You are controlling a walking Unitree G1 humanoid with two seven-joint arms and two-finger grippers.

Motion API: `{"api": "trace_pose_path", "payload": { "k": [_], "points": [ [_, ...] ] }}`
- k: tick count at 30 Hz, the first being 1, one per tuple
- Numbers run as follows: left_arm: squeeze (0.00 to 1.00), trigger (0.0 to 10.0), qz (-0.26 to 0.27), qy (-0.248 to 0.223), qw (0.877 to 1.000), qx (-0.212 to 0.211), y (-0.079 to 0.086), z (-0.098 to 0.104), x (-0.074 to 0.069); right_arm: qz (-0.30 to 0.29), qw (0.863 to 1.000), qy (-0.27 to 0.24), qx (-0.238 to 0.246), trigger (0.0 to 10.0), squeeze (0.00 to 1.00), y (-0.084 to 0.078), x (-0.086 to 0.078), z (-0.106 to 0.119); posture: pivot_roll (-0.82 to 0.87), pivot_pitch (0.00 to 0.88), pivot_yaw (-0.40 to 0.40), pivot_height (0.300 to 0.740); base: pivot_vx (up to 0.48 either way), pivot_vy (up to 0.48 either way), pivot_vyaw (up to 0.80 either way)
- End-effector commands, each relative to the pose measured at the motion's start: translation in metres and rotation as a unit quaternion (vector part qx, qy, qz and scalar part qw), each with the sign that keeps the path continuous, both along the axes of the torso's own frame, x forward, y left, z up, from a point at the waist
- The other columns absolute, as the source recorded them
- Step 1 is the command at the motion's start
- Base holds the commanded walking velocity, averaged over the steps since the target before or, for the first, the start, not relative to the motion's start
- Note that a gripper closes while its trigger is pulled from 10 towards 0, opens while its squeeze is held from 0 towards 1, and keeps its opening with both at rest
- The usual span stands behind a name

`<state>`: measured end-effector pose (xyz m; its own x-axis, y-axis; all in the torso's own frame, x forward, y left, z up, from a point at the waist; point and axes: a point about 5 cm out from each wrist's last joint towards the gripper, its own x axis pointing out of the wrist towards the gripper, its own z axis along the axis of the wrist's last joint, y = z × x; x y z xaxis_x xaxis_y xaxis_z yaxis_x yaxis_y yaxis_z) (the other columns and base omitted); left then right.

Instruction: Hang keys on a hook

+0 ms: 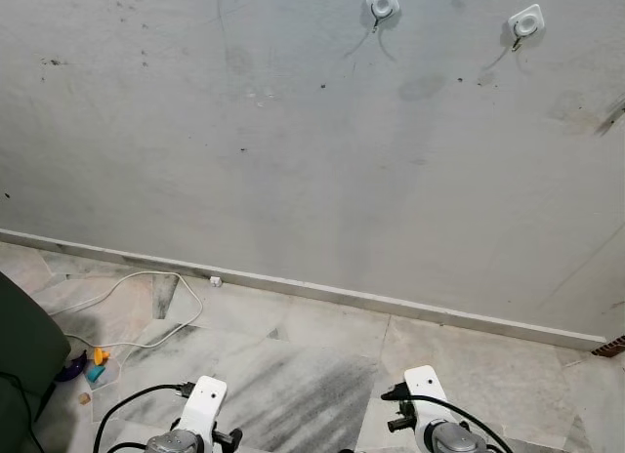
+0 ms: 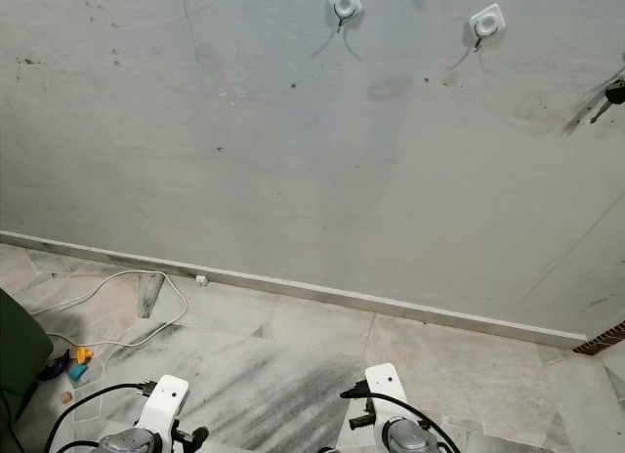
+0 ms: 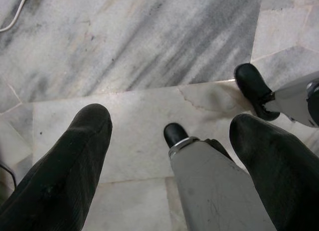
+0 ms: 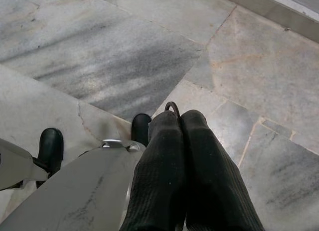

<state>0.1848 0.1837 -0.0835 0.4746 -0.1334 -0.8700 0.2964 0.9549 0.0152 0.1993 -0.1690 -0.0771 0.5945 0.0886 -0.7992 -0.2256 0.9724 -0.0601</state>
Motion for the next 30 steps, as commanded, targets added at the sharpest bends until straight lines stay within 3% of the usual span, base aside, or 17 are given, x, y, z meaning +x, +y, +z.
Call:
{"api": "trace_pose_path", "payload": {
  "k": [1,16,23,30],
  "points": [
    [0.00,10.0,-0.001,0.003,1.000,0.003,0.0009,-0.0003,-0.0006,-0.007,1.000,0.010,-0.003,10.0,0.00,-0.0032,-0.0046,-0.0024,-0.04,0.078,0.028,0.740,0.000,0.000,-0.80],
    [0.00,10.0,-0.006,0.003,1.000,-0.002,0.0003,0.0035,0.0072,-0.008,1.000,0.011,0.000,10.0,0.00,-0.0037,-0.0066,-0.0033,-0.05,0.082,0.029,0.740,0.000,0.000,-0.80],
    [0.00,10.0,0.001,0.004,1.000,-0.014,0.0001,0.0030,0.0059,-0.005,1.000,0.016,0.002,10.0,0.00,-0.0033,-0.0078,-0.0040,-0.05,0.083,0.027,0.740,0.000,0.000,-0.22],
    [0.00,10.0,-0.010,0.008,1.000,-0.015,0.0017,0.0039,0.0068,-0.006,1.000,0.018,0.003,10.0,0.00,-0.0030,-0.0088,-0.0045,-0.05,0.082,0.027,0.740,0.000,0.000,-0.80]
  ]
}}
